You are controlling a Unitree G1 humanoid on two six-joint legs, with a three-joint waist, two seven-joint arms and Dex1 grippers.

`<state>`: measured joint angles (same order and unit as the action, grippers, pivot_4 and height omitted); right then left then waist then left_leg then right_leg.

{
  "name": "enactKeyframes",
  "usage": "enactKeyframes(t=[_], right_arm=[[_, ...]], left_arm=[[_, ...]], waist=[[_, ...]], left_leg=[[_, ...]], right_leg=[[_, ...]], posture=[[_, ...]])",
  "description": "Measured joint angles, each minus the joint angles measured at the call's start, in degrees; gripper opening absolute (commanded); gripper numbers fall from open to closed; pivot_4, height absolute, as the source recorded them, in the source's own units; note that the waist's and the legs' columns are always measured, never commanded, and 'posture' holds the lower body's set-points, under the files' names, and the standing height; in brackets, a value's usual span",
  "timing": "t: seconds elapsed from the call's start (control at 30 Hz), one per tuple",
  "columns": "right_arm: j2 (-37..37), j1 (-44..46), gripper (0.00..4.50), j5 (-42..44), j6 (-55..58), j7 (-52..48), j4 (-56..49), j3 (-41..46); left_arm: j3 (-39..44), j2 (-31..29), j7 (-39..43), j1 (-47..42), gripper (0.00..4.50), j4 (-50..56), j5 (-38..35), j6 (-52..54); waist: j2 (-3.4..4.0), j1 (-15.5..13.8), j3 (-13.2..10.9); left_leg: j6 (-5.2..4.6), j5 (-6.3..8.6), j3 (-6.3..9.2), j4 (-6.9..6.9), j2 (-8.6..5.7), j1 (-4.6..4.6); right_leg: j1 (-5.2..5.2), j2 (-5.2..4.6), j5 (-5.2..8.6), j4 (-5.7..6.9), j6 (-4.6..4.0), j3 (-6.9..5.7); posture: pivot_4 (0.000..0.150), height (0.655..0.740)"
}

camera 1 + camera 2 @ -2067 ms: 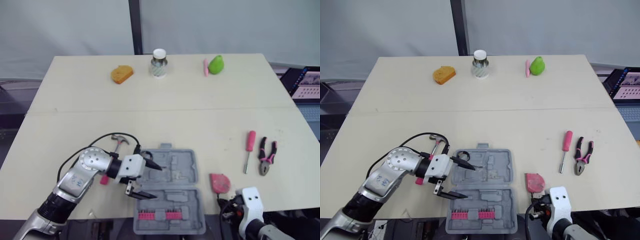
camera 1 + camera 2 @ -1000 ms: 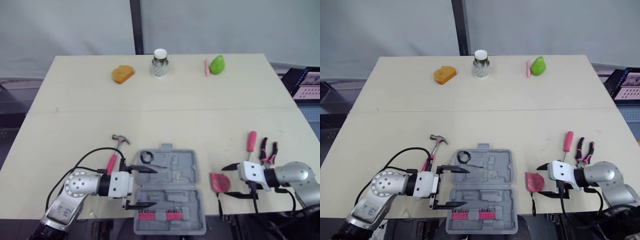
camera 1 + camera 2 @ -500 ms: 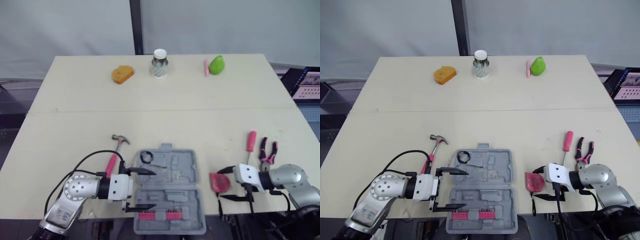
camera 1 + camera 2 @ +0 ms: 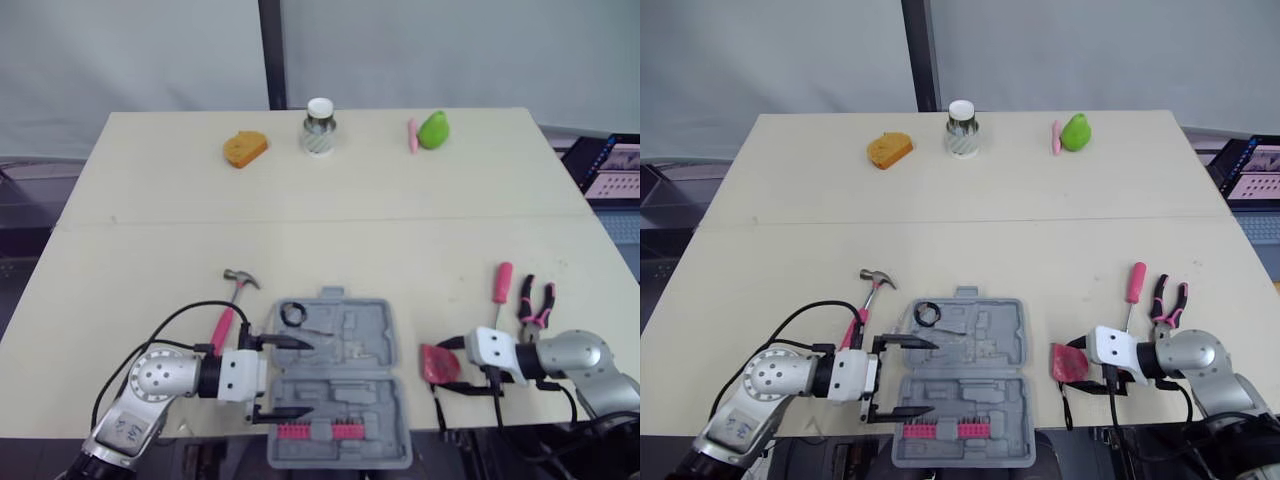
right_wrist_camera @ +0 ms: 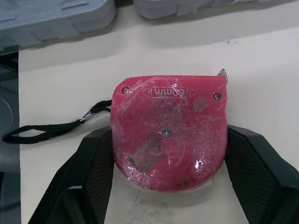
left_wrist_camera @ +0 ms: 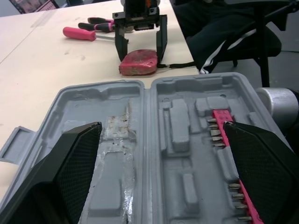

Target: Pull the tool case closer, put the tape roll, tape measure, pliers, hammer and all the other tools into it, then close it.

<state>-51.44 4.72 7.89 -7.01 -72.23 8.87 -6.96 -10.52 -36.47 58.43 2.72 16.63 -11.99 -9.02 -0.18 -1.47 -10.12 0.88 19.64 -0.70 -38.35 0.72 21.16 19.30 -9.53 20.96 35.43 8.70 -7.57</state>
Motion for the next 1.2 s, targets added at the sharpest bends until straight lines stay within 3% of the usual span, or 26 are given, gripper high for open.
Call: enactKeyframes(t=[0.1,0.23,0.43,0.7,1.2], right_arm=[[-3.56,1.92,2.95,1.26,8.69,-1.74,-7.84,-0.08],[-7.21,12.60,2.95,-0.38,22.66,-2.35,-21.02,-2.75],[-5.17,31.23,2.95,-10.61,44.97,-4.33,-32.29,-19.82],[-0.52,37.68,2.95,-20.25,52.42,-3.85,-29.83,-30.51],[5.06,41.41,2.95,-24.12,56.35,-3.72,-28.69,-34.32]], left_arm=[[0.85,0.12,-1.98,0.00,4.50,-1.74,0.73,0.43],[1.59,1.02,-4.60,-0.74,4.50,-1.86,1.11,1.30],[1.53,3.35,-7.71,-3.58,4.50,-3.86,2.17,2.85],[1.02,4.65,-9.17,-4.71,4.50,-3.98,3.37,3.41],[1.71,4.57,-10.30,-2.39,4.50,-3.40,3.14,4.16]], waist=[[0.05,0.03,-0.03],[0.08,0.22,-0.04],[0.05,-0.16,-0.03],[0.06,0.41,-0.03],[0.06,0.59,-0.03]], left_leg=[[0.00,0.00,-0.01,0.00,0.00,0.01],[0.01,0.00,0.04,0.05,0.05,0.02],[0.01,0.01,0.23,-0.17,-0.05,0.25],[0.02,0.02,0.16,-0.12,-0.03,0.28],[0.02,0.02,0.18,-0.15,-0.03,0.29]], right_leg=[[0.04,0.00,0.00,0.00,0.00,0.02],[0.08,0.03,0.00,0.01,-0.01,-0.01],[0.15,0.03,0.00,0.06,-0.01,0.03],[0.29,0.03,0.00,0.13,-0.01,0.02],[0.29,0.03,0.00,0.16,-0.01,0.02]], posture=[[0.150,0.7400],[0.150,0.7400],[0.150,0.7400],[0.150,0.7400],[0.150,0.7400]])
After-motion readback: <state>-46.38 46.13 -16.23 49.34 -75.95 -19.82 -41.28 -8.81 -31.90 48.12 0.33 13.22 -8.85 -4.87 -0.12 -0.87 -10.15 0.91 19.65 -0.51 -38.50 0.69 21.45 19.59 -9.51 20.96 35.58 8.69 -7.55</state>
